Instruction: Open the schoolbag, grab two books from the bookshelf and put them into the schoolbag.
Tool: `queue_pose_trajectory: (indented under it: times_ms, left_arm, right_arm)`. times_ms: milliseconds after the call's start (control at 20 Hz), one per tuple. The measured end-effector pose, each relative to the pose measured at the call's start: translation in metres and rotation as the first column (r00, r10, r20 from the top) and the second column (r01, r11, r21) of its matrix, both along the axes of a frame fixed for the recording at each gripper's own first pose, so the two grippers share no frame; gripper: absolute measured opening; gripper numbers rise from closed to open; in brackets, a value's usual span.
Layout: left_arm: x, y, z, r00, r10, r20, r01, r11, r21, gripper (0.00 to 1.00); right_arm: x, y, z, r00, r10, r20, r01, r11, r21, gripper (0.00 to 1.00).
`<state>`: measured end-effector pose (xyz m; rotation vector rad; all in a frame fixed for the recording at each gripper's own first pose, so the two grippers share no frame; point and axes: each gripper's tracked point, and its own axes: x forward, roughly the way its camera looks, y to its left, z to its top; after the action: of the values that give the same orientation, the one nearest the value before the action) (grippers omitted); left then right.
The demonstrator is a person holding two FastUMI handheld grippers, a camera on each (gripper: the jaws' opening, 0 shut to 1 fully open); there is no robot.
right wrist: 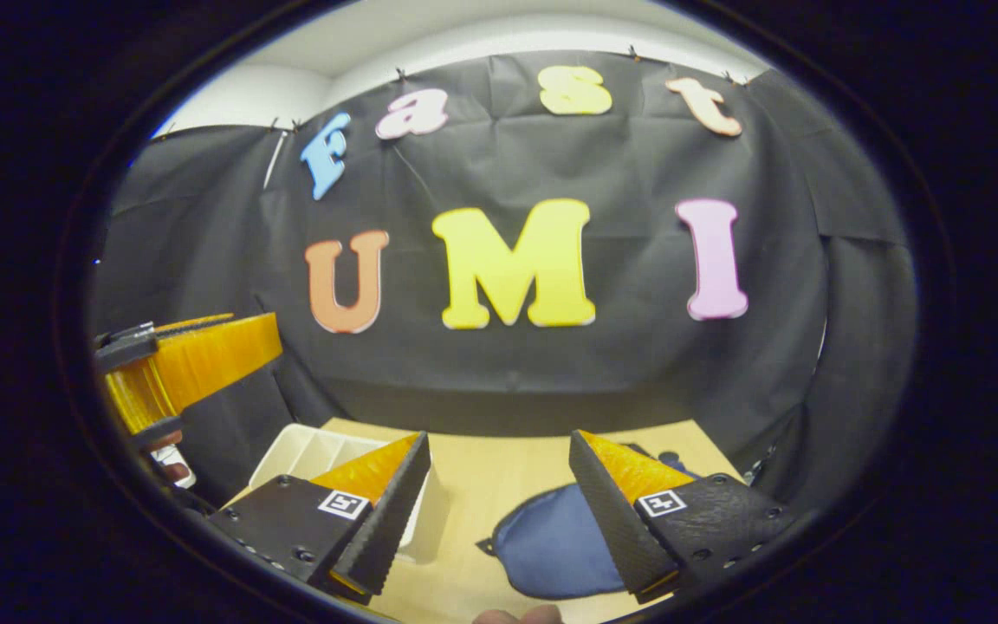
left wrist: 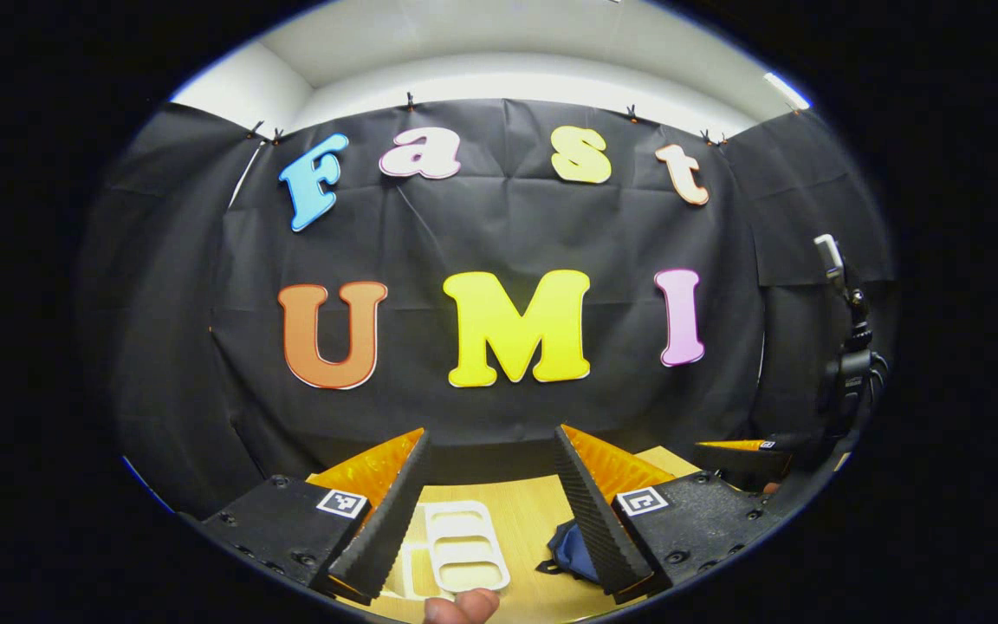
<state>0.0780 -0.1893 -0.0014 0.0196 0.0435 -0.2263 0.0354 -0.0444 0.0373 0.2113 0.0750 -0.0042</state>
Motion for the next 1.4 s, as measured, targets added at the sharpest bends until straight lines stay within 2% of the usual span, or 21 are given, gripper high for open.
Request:
queue_pose_trajectory:
  times_ms: [100, 250, 300, 350, 450, 500, 550, 600, 700, 800, 850, 900, 950, 1000, 1200, 1350, 1400]
  left_arm:
    - [-0.009, 0.021, 0.018, 0.998, 0.05, 0.033, -0.049, 0.998, -0.027, 0.89]
    - [-0.023, 0.047, 0.034, 0.992, 0.101, 0.069, -0.098, 0.994, -0.042, 0.9]
    - [-0.027, 0.051, 0.039, 0.991, 0.109, 0.081, -0.106, 0.994, -0.037, 0.9]
    - [-0.03, 0.056, 0.043, 0.989, 0.119, 0.089, -0.117, 0.993, -0.032, 0.96]
    - [-0.038, 0.067, 0.049, 0.986, 0.128, 0.107, -0.126, 0.992, -0.027, 0.84]
    - [-0.04, 0.075, 0.055, 0.982, 0.142, 0.126, -0.142, 0.99, -0.012, 0.97]
    - [-0.042, 0.082, 0.06, 0.977, 0.163, 0.14, -0.164, 0.986, 0.001, 0.97]
    - [-0.044, 0.087, 0.066, 0.975, 0.167, 0.148, -0.169, 0.986, 0.0, 0.92]
    - [-0.049, 0.095, 0.08, 0.97, 0.18, 0.165, -0.178, 0.984, -0.023, 0.94]
    - [-0.046, 0.107, 0.085, 0.964, 0.2, 0.177, -0.199, 0.98, -0.026, 0.96]
    - [-0.048, 0.11, 0.087, 0.962, 0.211, 0.175, -0.209, 0.977, -0.029, 0.89]
    - [-0.052, 0.111, 0.091, 0.96, 0.215, 0.18, -0.212, 0.977, -0.037, 0.89]
    - [-0.056, 0.111, 0.095, 0.958, 0.212, 0.194, -0.207, 0.977, -0.045, 1.0]
    - [-0.059, 0.112, 0.098, 0.954, 0.206, 0.217, -0.2, 0.978, -0.052, 0.96]
    - [-0.062, 0.118, 0.098, 0.952, 0.223, 0.211, -0.207, 0.973, -0.099, 0.96]
    - [-0.064, 0.116, 0.1, 0.948, 0.228, 0.224, -0.217, 0.973, -0.074, 0.96]
    - [-0.064, 0.113, 0.101, 0.948, 0.221, 0.228, -0.209, 0.975, -0.075, 0.96]
  right_arm:
    - [-0.004, 0.005, 0.025, 0.995, -0.033, 0.09, 0.033, 0.999, 0.002, 0.94]
    - [-0.017, 0.017, 0.051, 0.981, -0.053, 0.186, 0.052, 0.999, 0.011, 0.94]
    - [-0.02, 0.019, 0.054, 0.979, -0.06, 0.193, 0.058, 0.998, 0.016, 0.93]
    - [-0.02, 0.025, 0.057, 0.978, -0.056, 0.199, 0.051, 0.998, 0.028, 0.93]
    - [-0.016, 0.036, 0.061, 0.978, -0.035, 0.204, 0.028, 0.999, 0.037, 0.96]
    - [-0.014, 0.04, 0.063, 0.98, -0.023, 0.2, 0.018, 1.0, 0.025, 0.99]
    - [-0.013, 0.044, 0.064, 0.981, -0.013, 0.193, 0.012, 1.0, 0.005, 0.96]
    - [-0.014, 0.048, 0.067, 0.983, -0.004, 0.185, 0.005, 1.0, -0.005, 0.96]
    - [-0.013, 0.061, 0.077, 0.981, 0.027, 0.192, -0.026, 1.0, -0.01, 0.96]
    - [-0.016, 0.062, 0.096, 0.972, 0.024, 0.235, -0.017, 0.999, -0.031, 0.95]
    - [-0.017, 0.066, 0.101, 0.967, 0.029, 0.252, -0.023, 0.999, -0.026, 0.96]
    - [-0.017, 0.07, 0.105, 0.965, 0.036, 0.261, -0.033, 0.999, -0.016, 0.96]
    - [-0.019, 0.07, 0.107, 0.963, 0.033, 0.268, -0.033, 0.999, -0.002, 0.99]
    - [-0.021, 0.069, 0.108, 0.961, 0.026, 0.276, -0.031, 0.999, 0.013, 0.94]
    - [-0.031, 0.071, 0.109, 0.953, 0.024, 0.303, -0.03, 0.999, 0.017, 0.96]
    - [-0.037, 0.073, 0.1, 0.957, 0.025, 0.29, -0.028, 1.0, 0.003, 0.96]
    - [-0.04, 0.073, 0.099, 0.958, 0.024, 0.286, -0.025, 1.0, 0.0, 0.94]
